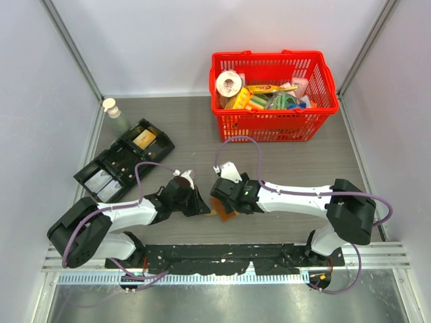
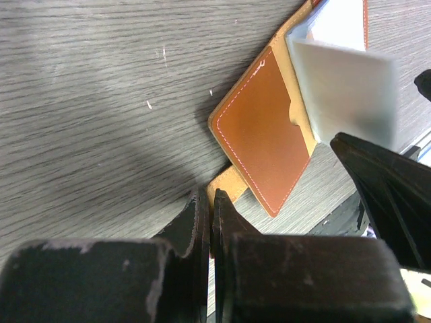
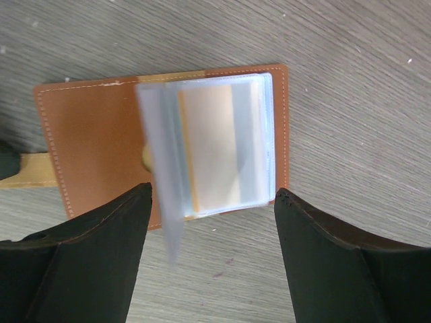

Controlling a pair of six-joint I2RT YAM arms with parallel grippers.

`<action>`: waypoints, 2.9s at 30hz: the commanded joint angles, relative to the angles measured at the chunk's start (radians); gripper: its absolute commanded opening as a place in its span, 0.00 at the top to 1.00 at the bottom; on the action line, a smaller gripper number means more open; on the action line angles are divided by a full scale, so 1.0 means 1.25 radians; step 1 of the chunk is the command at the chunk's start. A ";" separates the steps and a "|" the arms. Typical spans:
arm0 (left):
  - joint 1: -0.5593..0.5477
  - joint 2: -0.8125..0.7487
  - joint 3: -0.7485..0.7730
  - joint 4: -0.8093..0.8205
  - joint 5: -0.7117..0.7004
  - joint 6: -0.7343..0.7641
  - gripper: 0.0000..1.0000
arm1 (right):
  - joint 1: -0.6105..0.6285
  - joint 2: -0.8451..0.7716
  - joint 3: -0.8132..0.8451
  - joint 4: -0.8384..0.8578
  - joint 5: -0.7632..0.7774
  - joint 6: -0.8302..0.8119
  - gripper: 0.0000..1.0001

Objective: Take the credit cards out of the card holder
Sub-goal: Remove the credit card from the card holder.

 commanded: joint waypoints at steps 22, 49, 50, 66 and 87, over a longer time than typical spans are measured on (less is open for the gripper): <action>-0.010 0.008 -0.004 -0.016 0.001 0.021 1.00 | -0.065 -0.006 -0.116 0.198 -0.111 0.019 0.22; -0.022 0.027 0.016 -0.014 0.005 0.022 1.00 | -0.034 -0.056 -0.063 0.145 -0.140 0.004 0.30; -0.024 0.028 0.017 -0.014 0.005 0.022 1.00 | -0.027 -0.054 -0.060 0.144 -0.142 0.004 0.29; -0.013 -0.048 0.030 -0.162 -0.131 0.058 0.86 | 0.026 -0.074 -0.036 0.194 -0.244 -0.024 0.29; -0.046 -0.084 0.257 -0.162 -0.099 0.023 0.39 | -0.366 -0.244 -0.282 0.442 -0.626 -0.022 0.83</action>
